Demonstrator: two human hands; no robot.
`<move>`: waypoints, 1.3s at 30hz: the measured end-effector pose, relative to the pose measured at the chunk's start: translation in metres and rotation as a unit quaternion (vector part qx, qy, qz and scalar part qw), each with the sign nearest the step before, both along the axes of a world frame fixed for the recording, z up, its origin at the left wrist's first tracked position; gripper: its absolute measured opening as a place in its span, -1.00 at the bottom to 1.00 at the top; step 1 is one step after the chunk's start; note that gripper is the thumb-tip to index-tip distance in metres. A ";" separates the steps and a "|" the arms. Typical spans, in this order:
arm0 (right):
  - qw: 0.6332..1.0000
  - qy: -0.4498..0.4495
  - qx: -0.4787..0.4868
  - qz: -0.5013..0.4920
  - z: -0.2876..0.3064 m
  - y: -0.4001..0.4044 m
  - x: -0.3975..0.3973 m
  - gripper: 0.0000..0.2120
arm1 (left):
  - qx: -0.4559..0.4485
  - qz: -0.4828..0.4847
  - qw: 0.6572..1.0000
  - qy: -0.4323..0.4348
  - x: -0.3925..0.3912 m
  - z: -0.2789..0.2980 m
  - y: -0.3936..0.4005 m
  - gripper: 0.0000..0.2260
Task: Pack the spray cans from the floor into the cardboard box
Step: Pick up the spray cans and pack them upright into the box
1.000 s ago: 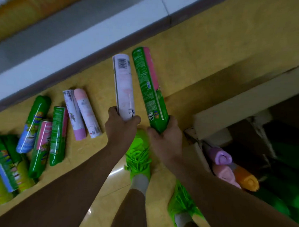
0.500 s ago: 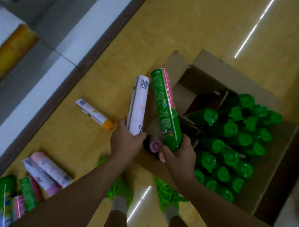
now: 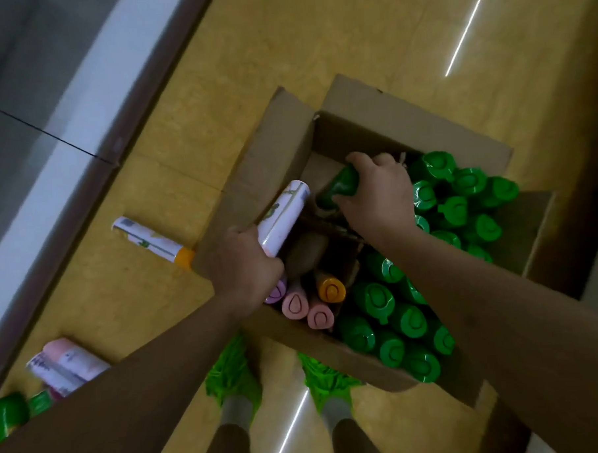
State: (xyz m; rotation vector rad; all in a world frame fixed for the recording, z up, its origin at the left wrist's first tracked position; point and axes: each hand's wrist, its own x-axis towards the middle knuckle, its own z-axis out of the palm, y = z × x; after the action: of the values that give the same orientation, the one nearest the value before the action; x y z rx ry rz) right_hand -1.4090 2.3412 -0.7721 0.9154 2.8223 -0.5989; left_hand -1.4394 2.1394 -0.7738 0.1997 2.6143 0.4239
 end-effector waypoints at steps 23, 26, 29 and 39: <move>0.975 -0.173 0.023 0.140 -0.064 -0.005 -0.020 -0.43 | 0.083 -0.064 0.986 0.128 0.001 0.030 0.010 -0.66; 0.972 -0.178 0.024 0.150 -0.068 -0.005 -0.021 -0.42 | 0.094 -0.084 0.988 0.093 0.011 0.008 0.014 -0.71; 0.968 -0.186 0.034 0.164 -0.074 -0.005 -0.022 -0.44 | 0.065 -0.124 0.990 0.021 0.017 -0.015 0.025 -0.71; 0.974 -0.169 0.020 0.149 -0.084 -0.007 -0.019 -0.46 | -0.096 -0.289 0.946 -0.115 0.048 -0.102 0.050 -0.87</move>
State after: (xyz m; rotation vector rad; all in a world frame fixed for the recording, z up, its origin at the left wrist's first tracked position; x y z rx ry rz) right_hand -1.4275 2.3342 -0.8564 0.5218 2.5937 -0.3146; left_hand -1.3915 2.1892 -0.8762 0.7729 2.2122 -0.0169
